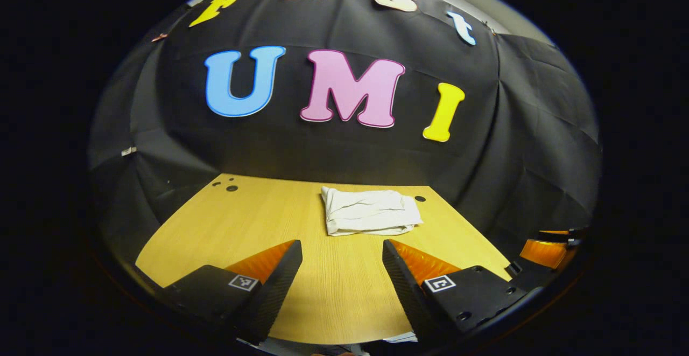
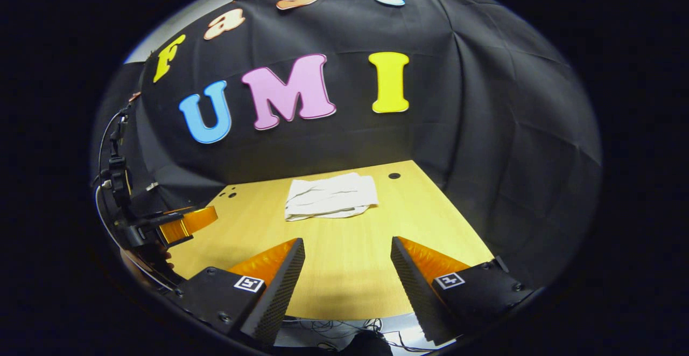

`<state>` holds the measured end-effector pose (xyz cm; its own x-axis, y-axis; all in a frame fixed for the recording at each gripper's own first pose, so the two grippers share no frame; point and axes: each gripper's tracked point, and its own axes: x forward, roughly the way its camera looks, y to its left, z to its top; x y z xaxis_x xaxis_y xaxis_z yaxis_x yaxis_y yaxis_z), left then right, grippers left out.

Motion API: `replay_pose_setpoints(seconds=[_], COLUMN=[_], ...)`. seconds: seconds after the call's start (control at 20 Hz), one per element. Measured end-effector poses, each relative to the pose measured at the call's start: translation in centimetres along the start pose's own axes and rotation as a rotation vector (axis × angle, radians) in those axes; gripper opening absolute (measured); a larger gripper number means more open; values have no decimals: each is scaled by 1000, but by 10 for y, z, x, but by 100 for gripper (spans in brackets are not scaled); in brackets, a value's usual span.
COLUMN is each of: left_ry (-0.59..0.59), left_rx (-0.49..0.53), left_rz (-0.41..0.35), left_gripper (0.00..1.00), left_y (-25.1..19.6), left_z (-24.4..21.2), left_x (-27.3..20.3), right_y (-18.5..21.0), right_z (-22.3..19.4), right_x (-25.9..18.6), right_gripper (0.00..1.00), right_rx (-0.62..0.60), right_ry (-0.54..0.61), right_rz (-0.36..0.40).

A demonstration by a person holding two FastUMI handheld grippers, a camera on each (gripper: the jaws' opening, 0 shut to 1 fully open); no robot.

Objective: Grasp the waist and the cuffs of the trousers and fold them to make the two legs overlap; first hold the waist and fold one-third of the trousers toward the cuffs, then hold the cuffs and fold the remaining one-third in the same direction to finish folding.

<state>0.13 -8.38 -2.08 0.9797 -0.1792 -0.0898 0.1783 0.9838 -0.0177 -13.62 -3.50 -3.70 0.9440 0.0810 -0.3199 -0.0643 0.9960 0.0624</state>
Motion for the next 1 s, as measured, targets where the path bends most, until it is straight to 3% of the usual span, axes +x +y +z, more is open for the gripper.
replay_pose_setpoints(seconds=[0.25,0.4,0.6,1.0], left_ry=[44,73,27,73], left_rx=[-81,-18,-20,-70], left_rz=[21,35,83,101], left_gripper=[96,96,96,96], left_y=[-19,-16,2,30], left_z=[-39,-47,-33,-42], left_x=[-51,-66,-72,-68], right_y=[33,49,69,109], right_z=[-14,-22,-17,-17], right_x=[-6,-2,5,18], right_gripper=[99,99,98,99], right_rx=[59,83,68,-21], right_ry=[7,31,19,4], right_rz=[70,104,135,199])
